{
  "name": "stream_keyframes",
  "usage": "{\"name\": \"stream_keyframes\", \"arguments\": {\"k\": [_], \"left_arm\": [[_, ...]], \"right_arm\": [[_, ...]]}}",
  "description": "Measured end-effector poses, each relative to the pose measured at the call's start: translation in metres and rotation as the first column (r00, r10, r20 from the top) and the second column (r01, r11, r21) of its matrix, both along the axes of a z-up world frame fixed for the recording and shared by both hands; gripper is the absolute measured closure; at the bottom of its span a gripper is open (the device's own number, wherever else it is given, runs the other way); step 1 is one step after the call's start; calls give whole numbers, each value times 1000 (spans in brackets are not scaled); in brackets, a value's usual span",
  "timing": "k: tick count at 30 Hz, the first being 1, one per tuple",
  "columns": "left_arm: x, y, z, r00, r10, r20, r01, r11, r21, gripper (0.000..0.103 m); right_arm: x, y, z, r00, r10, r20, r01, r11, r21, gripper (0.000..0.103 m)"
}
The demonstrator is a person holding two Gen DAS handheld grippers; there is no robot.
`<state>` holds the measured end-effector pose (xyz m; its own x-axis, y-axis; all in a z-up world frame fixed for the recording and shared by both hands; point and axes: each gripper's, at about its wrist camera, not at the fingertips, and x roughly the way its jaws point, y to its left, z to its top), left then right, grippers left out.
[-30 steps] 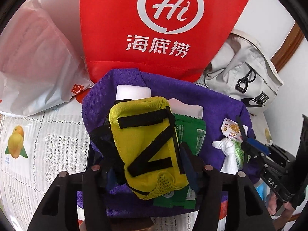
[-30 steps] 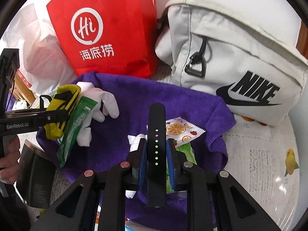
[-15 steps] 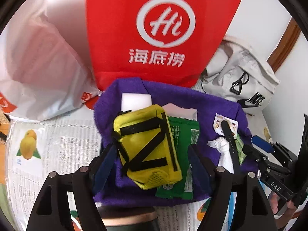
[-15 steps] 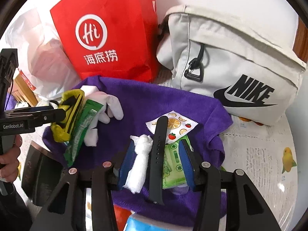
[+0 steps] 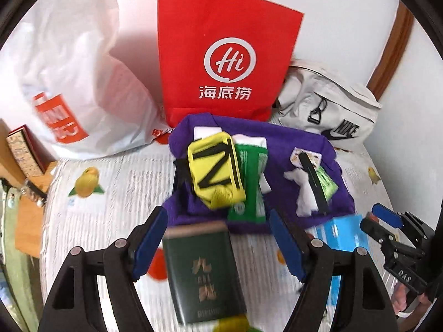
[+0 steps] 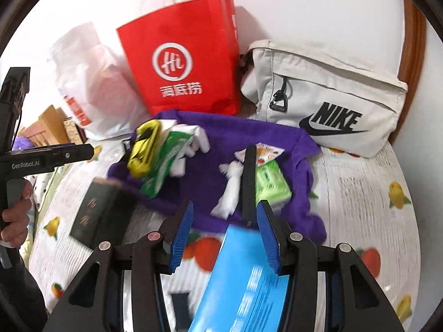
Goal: Organize soft objects
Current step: 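Move the right tool to the second black strap while the left tool heads to the white mesh cloth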
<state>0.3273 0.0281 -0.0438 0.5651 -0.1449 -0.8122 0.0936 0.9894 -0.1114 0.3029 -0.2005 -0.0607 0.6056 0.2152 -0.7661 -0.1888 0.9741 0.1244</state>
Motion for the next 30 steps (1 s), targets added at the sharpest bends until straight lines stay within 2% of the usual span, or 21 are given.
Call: {"name": "stream_keyframes", "arguments": {"k": [8,14,23,27,30], "left_arm": [[-71,-12,12,1000,-8,21,8,1000,20,28],[-112,-13,4,1000,10,10,-10,999,34,28],[-152,-11,-31,998,36,-50,-35,999,24,28],[-163,-10,-50,996,39,-76,-39,999,12,28],[-168,-11,-63,994,46,-94,-45,999,14,28]], "right_arm": [[-74,4,10,1000,16,9,-16,1000,11,55],[-125,2,7,1000,23,17,-23,999,28,55],[-169,13,-34,993,117,-28,-117,993,14,61],[-171,18,-62,987,142,-69,-141,990,23,66],[-171,19,-73,987,151,-60,-149,988,31,66]]}}
